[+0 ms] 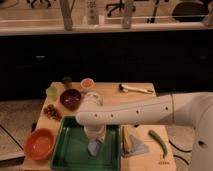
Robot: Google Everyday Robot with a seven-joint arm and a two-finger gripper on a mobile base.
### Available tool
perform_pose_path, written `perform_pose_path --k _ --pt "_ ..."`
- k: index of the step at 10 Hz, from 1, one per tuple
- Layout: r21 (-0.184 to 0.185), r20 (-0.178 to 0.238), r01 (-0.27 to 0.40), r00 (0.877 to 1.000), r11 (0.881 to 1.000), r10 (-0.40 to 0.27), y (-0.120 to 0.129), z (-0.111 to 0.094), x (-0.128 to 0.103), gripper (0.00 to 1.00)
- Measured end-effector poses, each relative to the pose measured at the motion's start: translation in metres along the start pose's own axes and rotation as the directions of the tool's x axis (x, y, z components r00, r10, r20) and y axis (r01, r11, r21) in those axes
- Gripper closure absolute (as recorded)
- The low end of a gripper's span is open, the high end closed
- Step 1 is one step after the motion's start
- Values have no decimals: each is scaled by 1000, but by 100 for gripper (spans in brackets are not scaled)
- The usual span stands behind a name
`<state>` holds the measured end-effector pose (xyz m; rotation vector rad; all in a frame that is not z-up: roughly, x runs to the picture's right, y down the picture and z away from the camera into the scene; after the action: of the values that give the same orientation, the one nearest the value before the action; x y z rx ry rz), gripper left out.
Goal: Place sponge in tray
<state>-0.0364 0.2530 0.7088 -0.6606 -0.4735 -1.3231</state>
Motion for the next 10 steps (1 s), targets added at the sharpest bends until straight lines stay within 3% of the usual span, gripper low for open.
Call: perform_pose_path --k 3,5,10 --pt "-3 -2 10 1000 1000 -10 2 0 0 54" --pt "-5 -4 16 1000 1000 -16 3 0 1 54" --pt "-9 -5 30 1000 999 -30 6 0 1 66"
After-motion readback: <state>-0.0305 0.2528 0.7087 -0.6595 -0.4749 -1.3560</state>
